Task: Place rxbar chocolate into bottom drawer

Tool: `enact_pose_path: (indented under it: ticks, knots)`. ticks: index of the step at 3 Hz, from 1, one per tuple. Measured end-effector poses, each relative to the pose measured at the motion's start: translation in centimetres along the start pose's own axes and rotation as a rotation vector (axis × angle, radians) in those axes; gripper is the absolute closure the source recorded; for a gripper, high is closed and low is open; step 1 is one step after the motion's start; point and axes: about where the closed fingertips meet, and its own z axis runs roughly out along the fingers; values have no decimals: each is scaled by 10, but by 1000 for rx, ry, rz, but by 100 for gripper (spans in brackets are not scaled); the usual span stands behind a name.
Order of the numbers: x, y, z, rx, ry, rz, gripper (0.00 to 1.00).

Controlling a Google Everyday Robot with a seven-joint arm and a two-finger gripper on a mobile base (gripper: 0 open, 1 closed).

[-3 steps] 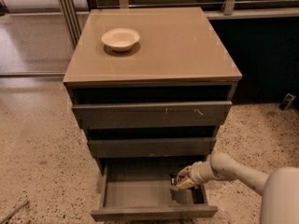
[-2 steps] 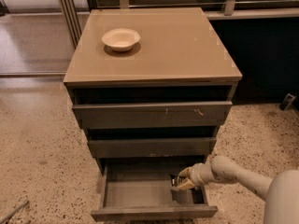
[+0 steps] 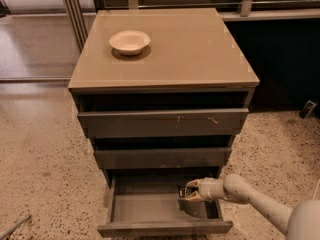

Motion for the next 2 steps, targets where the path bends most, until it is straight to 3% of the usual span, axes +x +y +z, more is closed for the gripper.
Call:
enact_pose_path:
  ticks: [1, 2]
  knots:
    - [1, -5, 21, 3, -34, -25, 100]
    - [6, -12, 38, -10, -35, -14, 100]
